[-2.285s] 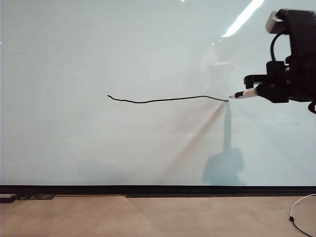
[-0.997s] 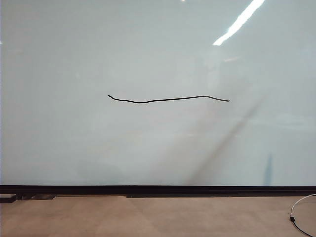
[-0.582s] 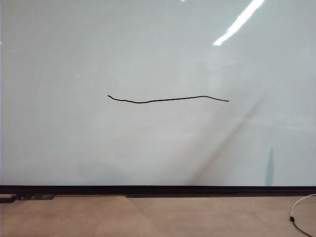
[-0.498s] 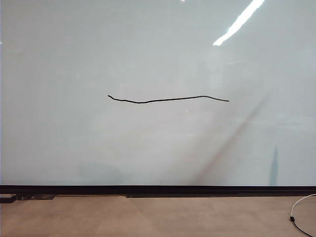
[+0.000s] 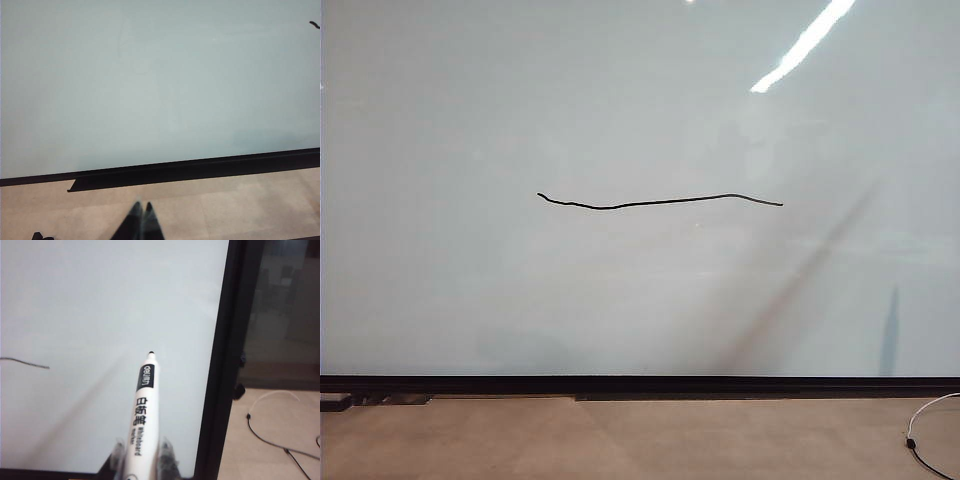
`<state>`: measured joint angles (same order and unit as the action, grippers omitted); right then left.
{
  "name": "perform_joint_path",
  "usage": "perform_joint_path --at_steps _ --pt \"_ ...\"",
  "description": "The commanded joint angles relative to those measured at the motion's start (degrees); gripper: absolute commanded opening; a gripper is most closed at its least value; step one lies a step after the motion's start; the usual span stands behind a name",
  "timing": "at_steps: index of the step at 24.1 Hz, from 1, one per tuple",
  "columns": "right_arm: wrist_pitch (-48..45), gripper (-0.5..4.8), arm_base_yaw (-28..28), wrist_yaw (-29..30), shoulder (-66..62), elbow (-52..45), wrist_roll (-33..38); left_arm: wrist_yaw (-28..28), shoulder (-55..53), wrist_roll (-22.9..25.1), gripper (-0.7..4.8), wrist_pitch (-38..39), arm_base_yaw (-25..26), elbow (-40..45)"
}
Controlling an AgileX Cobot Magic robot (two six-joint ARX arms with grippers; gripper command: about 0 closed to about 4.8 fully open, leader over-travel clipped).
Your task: Pick up the pen on the shelf to the right of the whiteboard and draw a straight line.
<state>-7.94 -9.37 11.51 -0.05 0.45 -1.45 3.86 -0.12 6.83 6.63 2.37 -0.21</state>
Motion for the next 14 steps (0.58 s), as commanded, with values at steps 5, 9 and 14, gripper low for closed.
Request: perform_joint_path --at_steps 5,9,14 --pt "-1.31 -0.07 -0.09 -2.62 0.00 -0.02 0.35 0.00 -0.04 0.04 -0.05 -0.50 -0.02 -0.20" --pt "3.58 -0.07 -0.11 -4.68 0.00 1.38 0.17 0.00 -0.04 0.04 -0.05 -0.50 -0.02 -0.20" --pt "3.72 -0.06 -0.13 -5.60 0.00 1.51 0.17 0.00 -0.04 0.04 -0.05 -0.48 -0.02 -0.20"
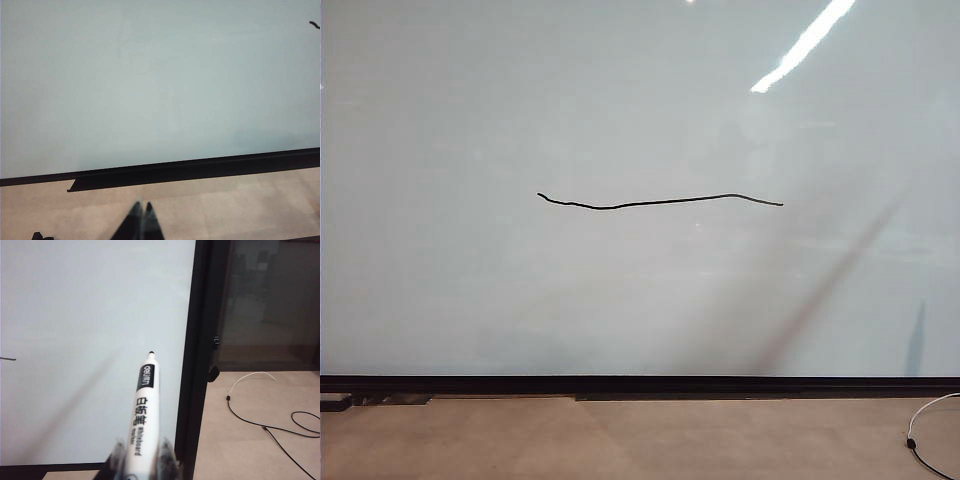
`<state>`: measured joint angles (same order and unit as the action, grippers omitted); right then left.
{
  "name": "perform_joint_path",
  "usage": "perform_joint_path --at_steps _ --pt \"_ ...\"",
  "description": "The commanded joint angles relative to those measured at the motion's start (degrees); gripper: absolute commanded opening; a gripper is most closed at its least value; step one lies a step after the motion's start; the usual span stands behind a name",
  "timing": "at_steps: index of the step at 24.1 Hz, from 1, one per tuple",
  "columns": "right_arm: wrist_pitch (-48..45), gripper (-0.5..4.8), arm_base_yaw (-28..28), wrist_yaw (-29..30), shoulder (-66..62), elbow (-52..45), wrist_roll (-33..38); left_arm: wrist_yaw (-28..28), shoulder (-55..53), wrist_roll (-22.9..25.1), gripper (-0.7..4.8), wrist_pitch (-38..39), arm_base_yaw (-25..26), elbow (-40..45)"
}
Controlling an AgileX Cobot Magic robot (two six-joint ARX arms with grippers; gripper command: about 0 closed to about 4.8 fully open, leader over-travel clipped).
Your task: Pick up the pen on the shelf to the right of the whiteboard and draw a straight line.
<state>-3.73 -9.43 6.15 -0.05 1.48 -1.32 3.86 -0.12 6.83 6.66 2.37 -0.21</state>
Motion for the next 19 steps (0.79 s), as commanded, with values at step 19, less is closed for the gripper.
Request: perform_joint_path --at_steps 19 --pt "2.75 -0.06 -0.07 0.11 0.00 0.46 0.04 0.00 -0.04 0.04 -0.05 -0.50 -0.02 -0.20"
